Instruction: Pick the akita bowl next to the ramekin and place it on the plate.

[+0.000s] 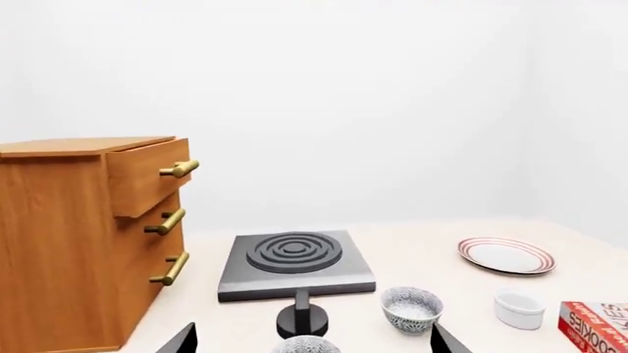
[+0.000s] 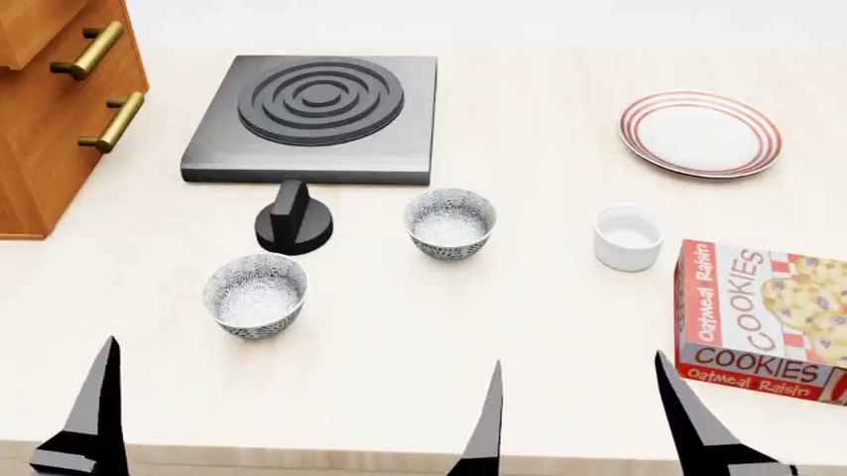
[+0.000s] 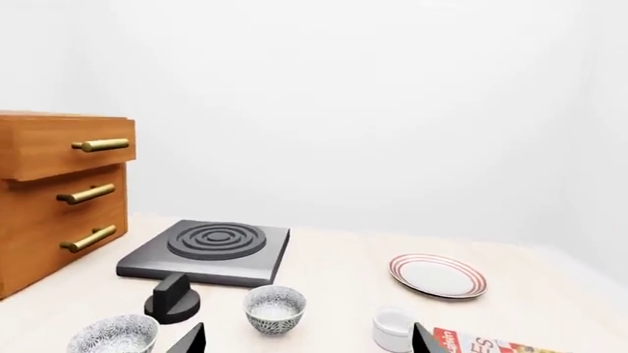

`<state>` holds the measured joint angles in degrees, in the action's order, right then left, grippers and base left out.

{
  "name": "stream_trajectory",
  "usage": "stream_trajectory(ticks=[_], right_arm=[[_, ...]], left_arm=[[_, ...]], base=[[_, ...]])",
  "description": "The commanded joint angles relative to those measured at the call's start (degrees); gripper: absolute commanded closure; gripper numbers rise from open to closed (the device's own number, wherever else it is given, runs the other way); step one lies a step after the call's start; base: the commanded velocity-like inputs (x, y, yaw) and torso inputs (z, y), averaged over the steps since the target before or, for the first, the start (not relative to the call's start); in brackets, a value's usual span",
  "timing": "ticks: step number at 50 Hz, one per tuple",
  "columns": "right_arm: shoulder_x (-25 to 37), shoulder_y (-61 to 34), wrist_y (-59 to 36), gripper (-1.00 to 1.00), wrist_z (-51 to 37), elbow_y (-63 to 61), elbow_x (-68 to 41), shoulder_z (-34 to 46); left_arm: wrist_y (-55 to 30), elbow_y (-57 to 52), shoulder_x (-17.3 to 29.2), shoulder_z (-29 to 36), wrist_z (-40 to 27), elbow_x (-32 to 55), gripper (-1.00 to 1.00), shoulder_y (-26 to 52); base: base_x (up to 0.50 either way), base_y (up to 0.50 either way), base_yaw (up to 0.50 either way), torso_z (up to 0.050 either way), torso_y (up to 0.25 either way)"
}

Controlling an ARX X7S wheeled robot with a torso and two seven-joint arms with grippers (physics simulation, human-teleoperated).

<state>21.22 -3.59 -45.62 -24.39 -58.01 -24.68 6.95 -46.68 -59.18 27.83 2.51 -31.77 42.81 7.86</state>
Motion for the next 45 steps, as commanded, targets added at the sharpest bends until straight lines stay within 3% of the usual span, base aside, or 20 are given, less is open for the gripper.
stream_trajectory(ticks=[1, 5, 9, 11, 14, 21, 45], right_arm=[[13.44, -5.02, 5.40, -1.00, -17.75, -1.86, -16.85, 6.46], [15.91, -5.86, 7.58, -1.00, -20.47, -1.85, -18.42, 8.41], [18.02, -7.11, 9.43, -1.00, -23.04, -1.71, -19.40, 10.67], [22.13, -9.97, 13.52, -1.00, -28.43, -1.93, -21.78, 15.44], [24.64, -11.98, 16.04, -1.00, -31.21, -1.90, -22.50, 18.94], [28.13, -15.72, 19.91, -1.00, -35.29, -1.74, -23.39, 24.87], [31.14, -17.57, 25.32, -1.00, -38.47, -1.03, -23.59, 28.54]], left_arm=[[8.82, -0.72, 11.96, 6.93, -13.65, 11.97, -1.00, 3.05], [14.95, -0.76, 18.02, 13.36, -18.77, 14.49, -1.00, 5.71], [17.94, -0.69, 20.78, 16.91, -21.23, 15.12, -1.00, 7.75], [24.72, -0.79, 26.45, 24.08, -25.76, 14.96, -1.00, 11.71], [27.87, -0.74, 28.79, 28.94, -27.97, 14.72, -1.00, 14.37], [30.37, -0.57, 30.54, 32.79, -29.44, 14.53, -1.00, 16.64], [32.76, -0.25, 32.11, 37.12, -30.97, 14.63, -1.00, 20.06]], base=[[0.00, 0.00, 0.00, 0.000, 0.000], [0.00, 0.00, 0.00, 0.000, 0.000], [0.00, 0.00, 0.00, 0.000, 0.000], [0.00, 0.00, 0.00, 0.000, 0.000], [0.00, 0.00, 0.00, 0.000, 0.000], [0.00, 0.00, 0.00, 0.000, 0.000], [0.01, 0.00, 0.00, 0.000, 0.000]])
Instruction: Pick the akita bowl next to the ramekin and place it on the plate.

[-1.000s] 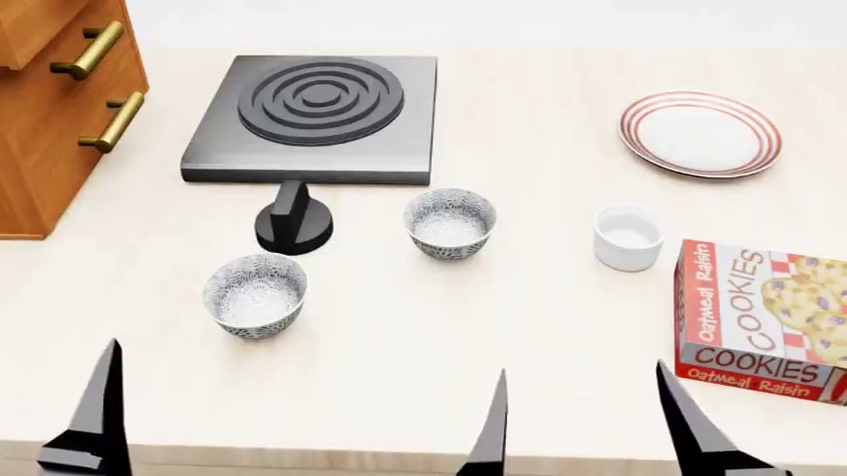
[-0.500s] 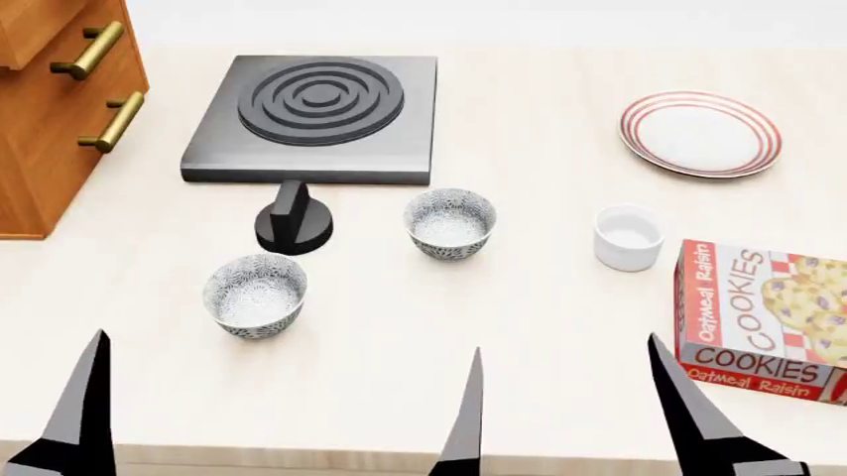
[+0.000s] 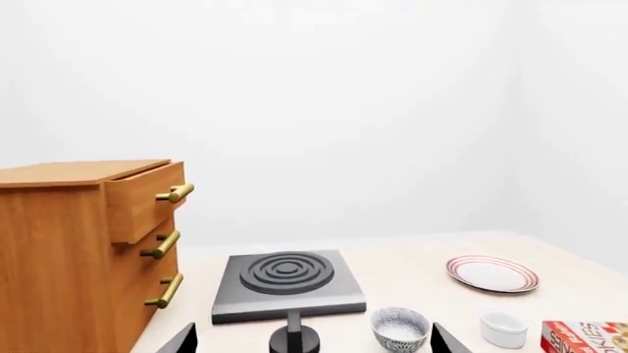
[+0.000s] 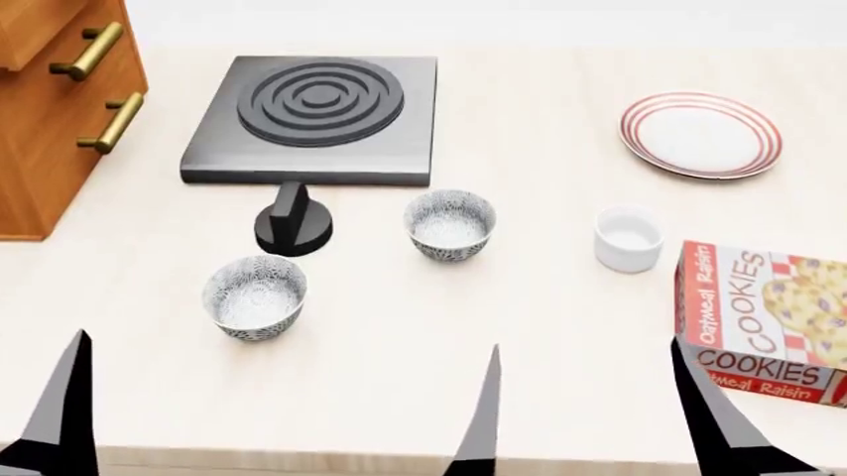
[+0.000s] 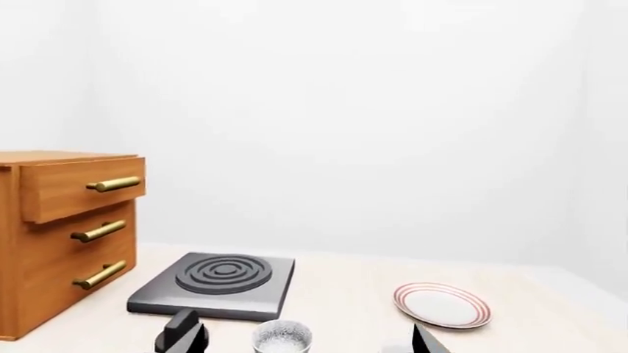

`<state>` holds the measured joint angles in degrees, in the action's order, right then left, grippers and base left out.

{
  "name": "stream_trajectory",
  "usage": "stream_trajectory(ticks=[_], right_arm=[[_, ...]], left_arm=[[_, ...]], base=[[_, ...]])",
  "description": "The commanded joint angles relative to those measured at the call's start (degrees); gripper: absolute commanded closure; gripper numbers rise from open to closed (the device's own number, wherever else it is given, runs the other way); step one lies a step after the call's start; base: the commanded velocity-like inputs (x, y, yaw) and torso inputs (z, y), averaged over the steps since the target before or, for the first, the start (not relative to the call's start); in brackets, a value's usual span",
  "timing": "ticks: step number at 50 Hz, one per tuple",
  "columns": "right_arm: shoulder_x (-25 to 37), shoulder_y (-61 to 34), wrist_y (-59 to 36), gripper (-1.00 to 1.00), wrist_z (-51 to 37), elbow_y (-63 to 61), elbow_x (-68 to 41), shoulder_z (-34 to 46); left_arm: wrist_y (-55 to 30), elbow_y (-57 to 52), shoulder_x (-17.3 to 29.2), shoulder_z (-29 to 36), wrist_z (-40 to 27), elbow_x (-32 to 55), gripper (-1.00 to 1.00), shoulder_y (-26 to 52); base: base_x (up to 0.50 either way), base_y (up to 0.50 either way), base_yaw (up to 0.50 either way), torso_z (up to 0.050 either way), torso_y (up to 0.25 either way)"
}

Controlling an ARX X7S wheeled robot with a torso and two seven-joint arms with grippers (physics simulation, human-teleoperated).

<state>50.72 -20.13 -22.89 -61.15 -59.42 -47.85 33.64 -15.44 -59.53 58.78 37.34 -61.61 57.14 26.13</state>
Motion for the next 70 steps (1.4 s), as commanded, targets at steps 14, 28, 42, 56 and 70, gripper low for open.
stream_trajectory(ticks=[14, 28, 42, 56, 70], right_arm=[[2.32, -0.75, 4.40, -1.00, -1.97, 0.95, -0.19, 2.43], [2.82, -0.43, 5.65, -1.00, -2.16, 1.19, 0.12, 3.00], [3.03, -0.34, 6.38, -1.00, -2.22, 1.52, 0.40, 3.64], [3.25, -0.64, 6.57, -1.00, -2.72, 1.48, 0.63, 4.14], [3.53, -0.63, 7.16, -1.00, -2.71, 1.77, 0.96, 4.57]], left_arm=[[2.15, 0.36, 1.56, 3.86, -1.48, -0.16, -1.00, 2.37], [2.62, 0.48, 1.81, 4.98, -1.85, -0.11, -1.00, 3.24], [3.30, 0.75, 2.08, 5.94, -1.93, -0.41, -1.00, 3.48], [3.77, 0.88, 2.28, 6.76, -1.96, -0.53, -1.00, 3.86], [3.99, 1.00, 2.34, 7.38, -2.10, -0.53, -1.00, 4.29]], base=[[0.18, 0.00, 0.00, 0.000, 0.000], [0.19, 0.00, 0.00, 0.000, 0.000], [0.20, 0.00, 0.00, 0.000, 0.000], [0.22, 0.00, 0.00, 0.000, 0.000], [0.26, 0.00, 0.00, 0.000, 0.001]])
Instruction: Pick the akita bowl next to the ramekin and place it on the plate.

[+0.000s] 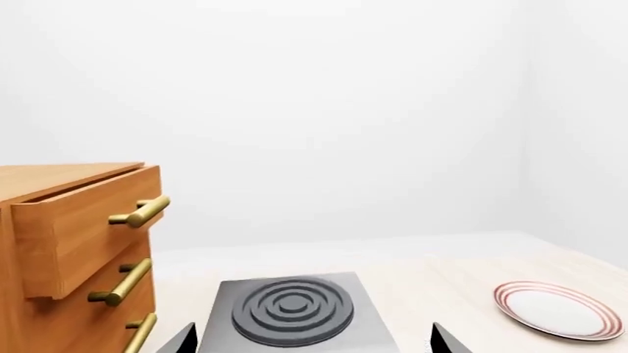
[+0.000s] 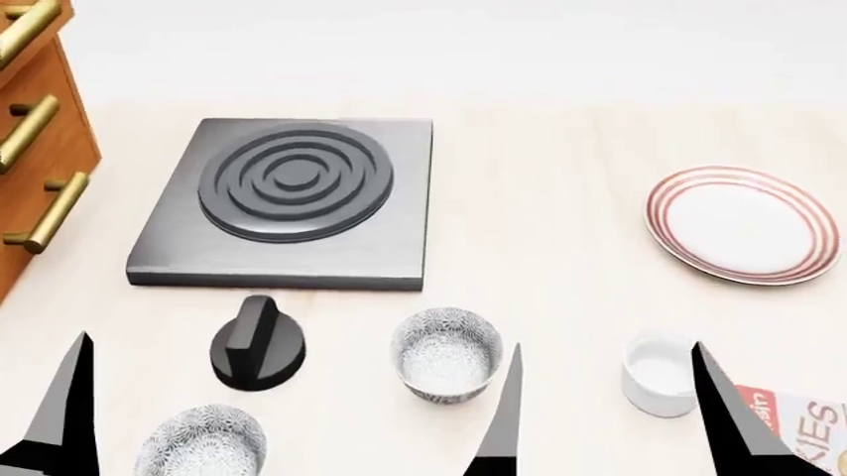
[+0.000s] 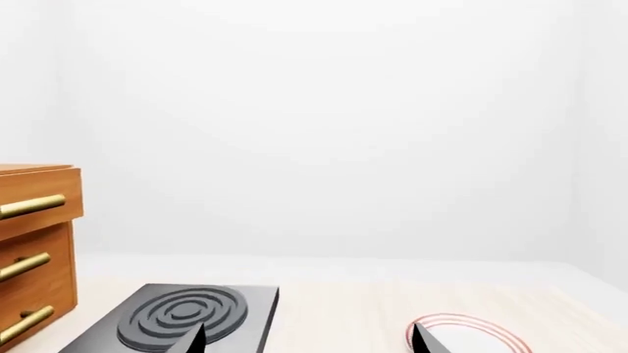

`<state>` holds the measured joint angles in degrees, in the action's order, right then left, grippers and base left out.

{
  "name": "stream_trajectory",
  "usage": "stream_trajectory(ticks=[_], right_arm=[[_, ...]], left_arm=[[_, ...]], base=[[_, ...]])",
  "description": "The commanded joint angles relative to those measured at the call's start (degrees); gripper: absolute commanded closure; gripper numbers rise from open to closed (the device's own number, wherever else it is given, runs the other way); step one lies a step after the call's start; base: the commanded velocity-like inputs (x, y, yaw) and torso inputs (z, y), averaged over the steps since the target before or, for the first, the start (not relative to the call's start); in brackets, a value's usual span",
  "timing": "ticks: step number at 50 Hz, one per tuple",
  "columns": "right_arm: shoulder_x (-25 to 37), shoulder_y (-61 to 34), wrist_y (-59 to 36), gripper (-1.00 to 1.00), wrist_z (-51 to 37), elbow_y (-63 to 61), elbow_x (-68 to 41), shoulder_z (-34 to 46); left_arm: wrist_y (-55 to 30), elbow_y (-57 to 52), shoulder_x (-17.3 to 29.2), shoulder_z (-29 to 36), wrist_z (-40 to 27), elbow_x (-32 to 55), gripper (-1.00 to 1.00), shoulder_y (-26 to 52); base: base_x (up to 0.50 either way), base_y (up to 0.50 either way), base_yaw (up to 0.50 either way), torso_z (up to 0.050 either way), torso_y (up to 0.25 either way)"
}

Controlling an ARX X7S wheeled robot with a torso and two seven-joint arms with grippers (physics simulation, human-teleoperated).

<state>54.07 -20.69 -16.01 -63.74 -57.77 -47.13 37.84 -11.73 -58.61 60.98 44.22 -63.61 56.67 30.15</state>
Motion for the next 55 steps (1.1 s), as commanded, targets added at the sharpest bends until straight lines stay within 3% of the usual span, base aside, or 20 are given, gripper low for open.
stream_trajectory(ticks=[1, 55], right_arm=[[0.19, -0.11, 0.26, -1.00, -0.14, 0.13, 0.23, 0.40], [0.98, -0.65, 1.55, -1.00, -0.95, 0.08, 0.60, 1.68]], left_arm=[[0.33, 0.06, 0.17, 0.54, -0.11, -0.07, -1.00, 0.25], [1.46, 0.18, 0.62, 2.68, -0.54, -0.30, -1.00, 1.25]], base=[[0.27, 0.00, 0.00, 0.000, 0.000], [0.27, 0.00, 0.00, 0.000, 0.000]])
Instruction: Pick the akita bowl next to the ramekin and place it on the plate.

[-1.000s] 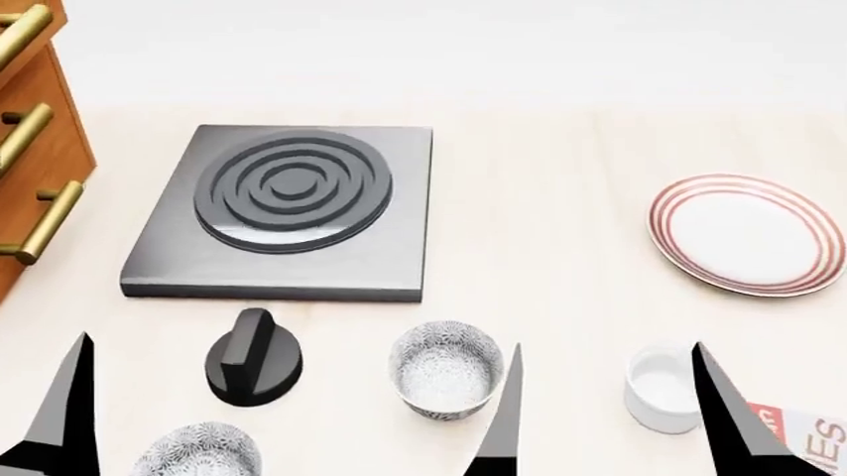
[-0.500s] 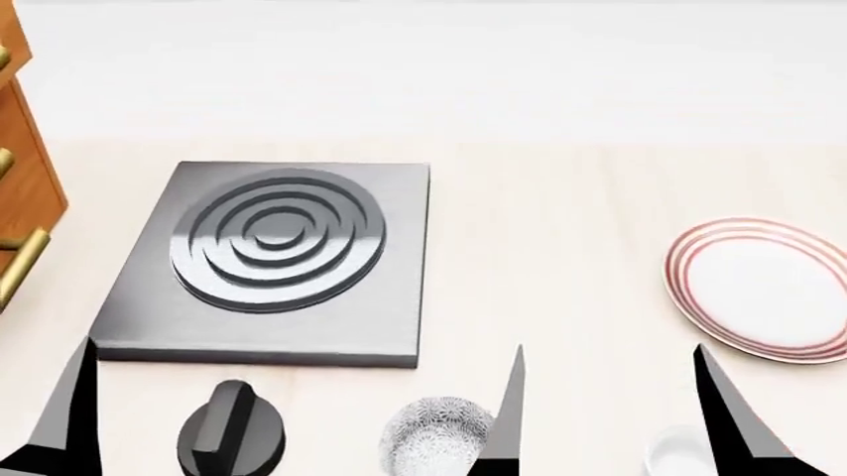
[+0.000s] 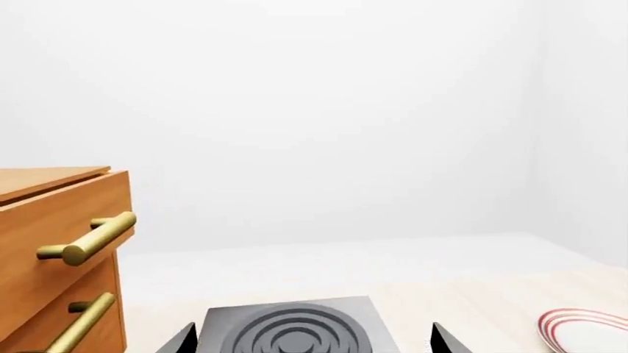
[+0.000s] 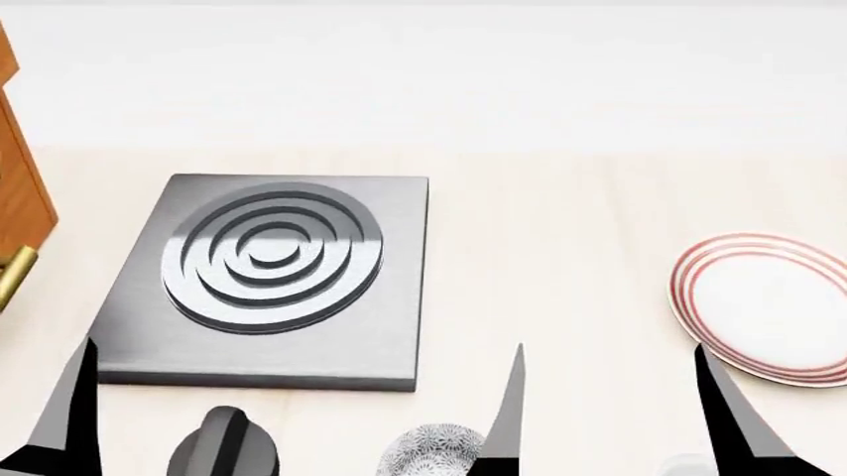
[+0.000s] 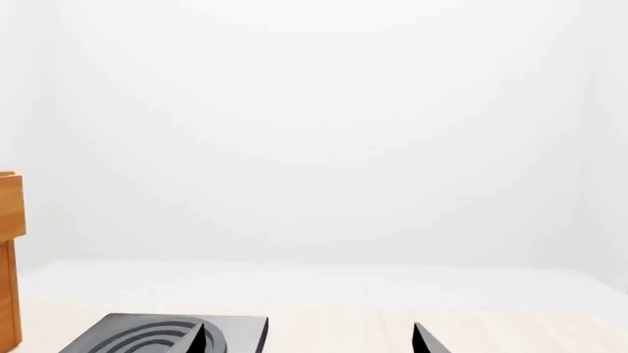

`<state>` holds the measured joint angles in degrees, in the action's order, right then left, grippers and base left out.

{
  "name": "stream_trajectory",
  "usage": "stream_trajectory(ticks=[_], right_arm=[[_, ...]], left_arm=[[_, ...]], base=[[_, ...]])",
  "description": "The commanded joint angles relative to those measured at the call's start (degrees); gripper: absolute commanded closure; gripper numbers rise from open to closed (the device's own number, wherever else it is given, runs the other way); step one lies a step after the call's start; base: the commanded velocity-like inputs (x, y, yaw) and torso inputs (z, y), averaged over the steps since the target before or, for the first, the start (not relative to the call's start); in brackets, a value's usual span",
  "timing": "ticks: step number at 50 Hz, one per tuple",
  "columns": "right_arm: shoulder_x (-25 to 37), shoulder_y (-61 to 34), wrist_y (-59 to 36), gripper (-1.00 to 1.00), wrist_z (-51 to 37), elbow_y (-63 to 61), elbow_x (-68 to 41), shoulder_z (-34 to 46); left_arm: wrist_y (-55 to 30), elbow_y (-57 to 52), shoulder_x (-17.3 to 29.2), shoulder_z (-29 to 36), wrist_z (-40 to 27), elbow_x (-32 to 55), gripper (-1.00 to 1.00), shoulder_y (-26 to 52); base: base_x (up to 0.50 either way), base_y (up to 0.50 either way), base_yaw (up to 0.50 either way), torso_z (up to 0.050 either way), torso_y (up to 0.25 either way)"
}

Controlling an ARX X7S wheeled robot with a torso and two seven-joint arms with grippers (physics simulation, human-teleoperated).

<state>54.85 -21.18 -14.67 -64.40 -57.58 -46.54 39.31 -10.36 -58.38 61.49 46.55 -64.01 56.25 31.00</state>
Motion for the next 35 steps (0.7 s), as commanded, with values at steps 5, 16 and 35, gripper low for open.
stream_trajectory(ticks=[5, 16, 35], right_arm=[[-0.07, -0.72, -0.93, -1.00, -0.48, -0.14, 0.13, 0.88], [0.07, -0.26, 0.05, -1.00, -0.41, 0.37, 0.52, 1.02], [0.07, 0.01, 0.54, -1.00, -0.19, 0.57, 1.19, 1.78]], left_arm=[[0.06, 0.08, 0.06, 0.59, -0.21, -0.02, -1.00, 0.50], [0.28, 0.46, 0.03, 1.23, 0.13, -0.32, -1.00, 0.37], [0.67, 0.69, 0.39, 1.70, 0.43, 0.00, -1.00, 0.59]], base=[[0.16, 0.00, 0.00, 0.000, 0.000], [0.00, 0.00, 0.00, 0.000, 0.000], [0.00, 0.00, 0.00, 0.000, -0.122]])
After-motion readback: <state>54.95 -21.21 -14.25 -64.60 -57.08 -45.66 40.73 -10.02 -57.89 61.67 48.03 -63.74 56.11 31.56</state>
